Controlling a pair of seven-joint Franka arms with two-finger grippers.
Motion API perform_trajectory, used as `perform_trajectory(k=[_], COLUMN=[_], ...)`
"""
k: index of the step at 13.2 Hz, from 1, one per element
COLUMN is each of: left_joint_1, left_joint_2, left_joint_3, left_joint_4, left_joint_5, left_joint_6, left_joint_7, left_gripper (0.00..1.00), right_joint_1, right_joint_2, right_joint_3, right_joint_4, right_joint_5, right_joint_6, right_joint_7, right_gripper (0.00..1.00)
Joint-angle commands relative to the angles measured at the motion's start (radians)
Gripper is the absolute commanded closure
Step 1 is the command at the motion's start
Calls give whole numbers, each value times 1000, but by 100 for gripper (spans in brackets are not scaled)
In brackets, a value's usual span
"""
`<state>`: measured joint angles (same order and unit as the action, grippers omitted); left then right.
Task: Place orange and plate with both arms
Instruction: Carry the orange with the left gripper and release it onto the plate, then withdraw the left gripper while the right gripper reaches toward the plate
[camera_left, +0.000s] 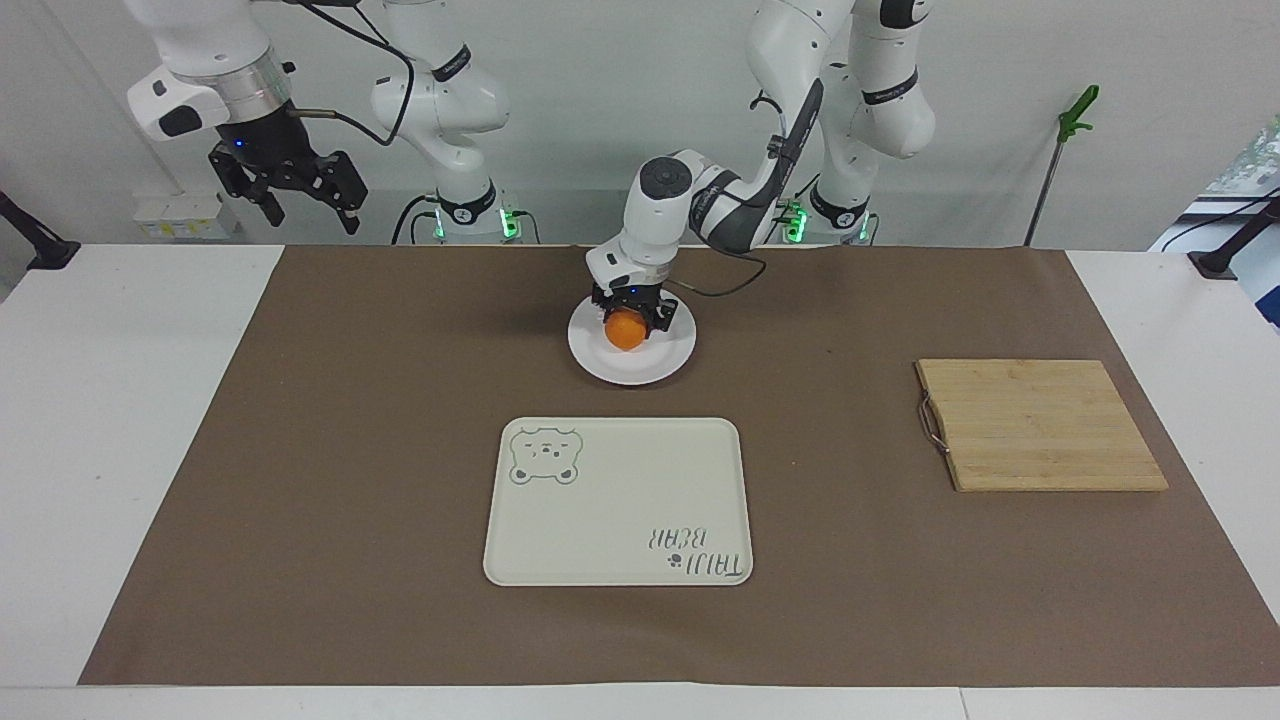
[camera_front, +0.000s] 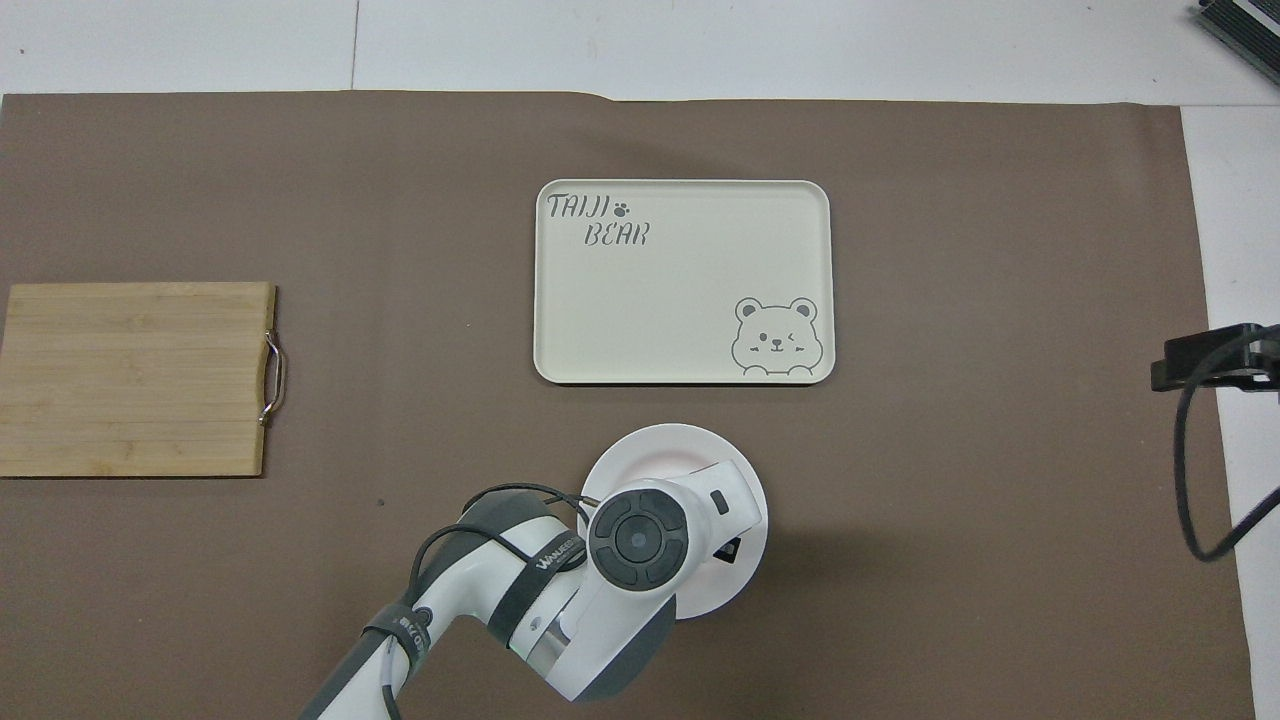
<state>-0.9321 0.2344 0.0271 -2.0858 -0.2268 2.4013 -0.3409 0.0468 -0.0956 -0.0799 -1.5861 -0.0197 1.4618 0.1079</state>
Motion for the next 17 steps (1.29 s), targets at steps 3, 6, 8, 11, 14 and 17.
perform_trajectory(k=[3, 6, 8, 11, 14, 17], left_joint_1=[7, 99, 192, 372, 514, 629], left_joint_2=[-65, -159, -228, -312, -284, -271], left_joint_3=[27, 28, 28, 28, 28, 30], left_joint_4=[3, 21, 49, 79, 254, 395], left_joint_5=[-14, 33, 116, 121, 161, 219], left_joint_6=[-24, -132, -242, -350, -491, -640], left_joint_7=[14, 23, 78, 277, 389, 532], left_gripper=[0, 0, 0, 0, 0, 0], right_joint_1=[-1, -10, -7, -8, 5, 22], right_joint_2=[-6, -6, -10, -12, -10, 2], right_joint_3=[-4, -9, -3, -3, -1, -1], right_joint_4=[-8, -5, -11, -105, -247, -360], right_joint_5=[15, 15, 21, 140, 278, 432], right_joint_6=[9, 8, 18, 104, 237, 354], right_joint_7=[-16, -23, -62, -105, -106, -123], right_gripper=[0, 0, 0, 0, 0, 0])
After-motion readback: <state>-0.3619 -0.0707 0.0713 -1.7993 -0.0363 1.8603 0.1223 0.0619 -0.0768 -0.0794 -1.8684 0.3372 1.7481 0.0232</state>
